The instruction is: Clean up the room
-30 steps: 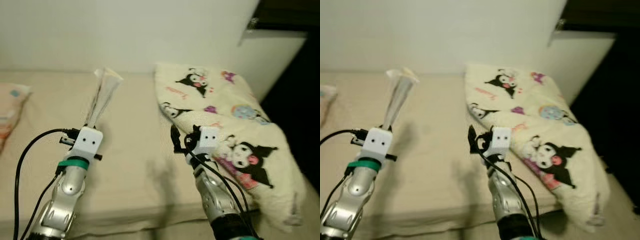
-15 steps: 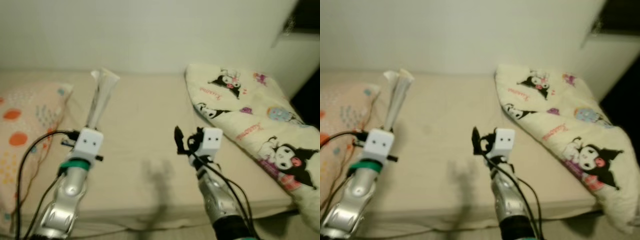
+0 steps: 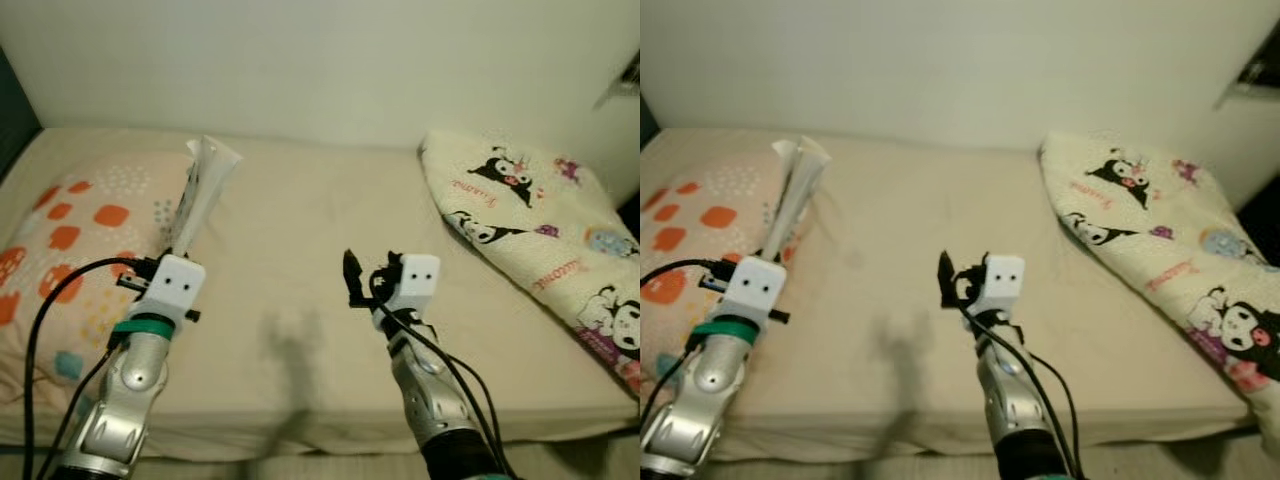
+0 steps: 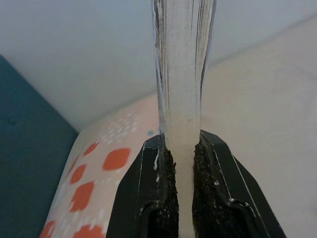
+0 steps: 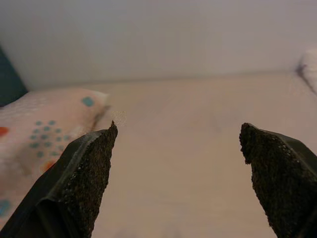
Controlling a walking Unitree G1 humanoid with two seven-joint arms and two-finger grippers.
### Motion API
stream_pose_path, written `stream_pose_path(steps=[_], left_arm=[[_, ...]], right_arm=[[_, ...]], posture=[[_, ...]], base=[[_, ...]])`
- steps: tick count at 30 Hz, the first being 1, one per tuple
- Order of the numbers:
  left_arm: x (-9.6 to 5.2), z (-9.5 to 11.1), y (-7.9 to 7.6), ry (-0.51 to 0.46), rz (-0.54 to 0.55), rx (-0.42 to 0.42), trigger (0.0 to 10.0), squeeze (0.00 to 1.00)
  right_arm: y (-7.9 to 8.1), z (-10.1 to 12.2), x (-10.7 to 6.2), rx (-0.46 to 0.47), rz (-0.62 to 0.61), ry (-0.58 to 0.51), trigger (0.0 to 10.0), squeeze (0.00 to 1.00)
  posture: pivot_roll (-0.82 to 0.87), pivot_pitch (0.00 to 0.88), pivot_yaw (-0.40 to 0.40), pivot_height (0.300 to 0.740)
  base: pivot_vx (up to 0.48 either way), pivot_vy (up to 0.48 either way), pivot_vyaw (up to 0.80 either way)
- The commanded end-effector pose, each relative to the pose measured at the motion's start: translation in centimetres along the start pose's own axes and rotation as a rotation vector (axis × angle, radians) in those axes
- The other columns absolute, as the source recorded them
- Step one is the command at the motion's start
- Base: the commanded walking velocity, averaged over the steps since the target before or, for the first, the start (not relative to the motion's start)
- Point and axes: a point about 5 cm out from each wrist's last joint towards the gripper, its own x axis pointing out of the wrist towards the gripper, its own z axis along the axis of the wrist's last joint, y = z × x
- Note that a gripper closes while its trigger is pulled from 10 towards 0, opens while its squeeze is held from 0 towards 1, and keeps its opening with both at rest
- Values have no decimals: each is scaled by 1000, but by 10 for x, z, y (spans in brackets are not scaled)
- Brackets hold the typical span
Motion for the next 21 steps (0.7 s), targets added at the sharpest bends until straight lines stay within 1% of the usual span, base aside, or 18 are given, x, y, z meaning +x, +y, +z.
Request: stream_pose_path(steps=[1, 5, 14, 18, 21], left_arm=[[0, 3, -2, -23, -4, 8, 10000, 0], [0, 2, -2, -18, -6, 10, 10000, 0], [0, 1, -3, -9, -7, 16, 10000, 0], [0, 1, -3, -5, -4, 12, 10000, 0], [0, 0, -3, 4, 2, 5, 10000, 0]], right_arm=[[-4, -3, -2, -5, -15, 9, 10000, 0], [-4, -3, -3, -4, -17, 9, 10000, 0], [-5, -3, -2, -3, -19, 10, 10000, 0], [-5, -2, -2, -2, -18, 9, 10000, 0], [-5, -2, -2, -2, -17, 10, 10000, 0]], posture=[[146, 14, -9, 740], [146, 16, -9, 740], [149, 16, -10, 740], [150, 17, -11, 740], [153, 21, -15, 740]], base=[[0, -465, 0], [0, -457, 0], [0, -344, 0], [248, -385, 0], [0, 0, 0]])
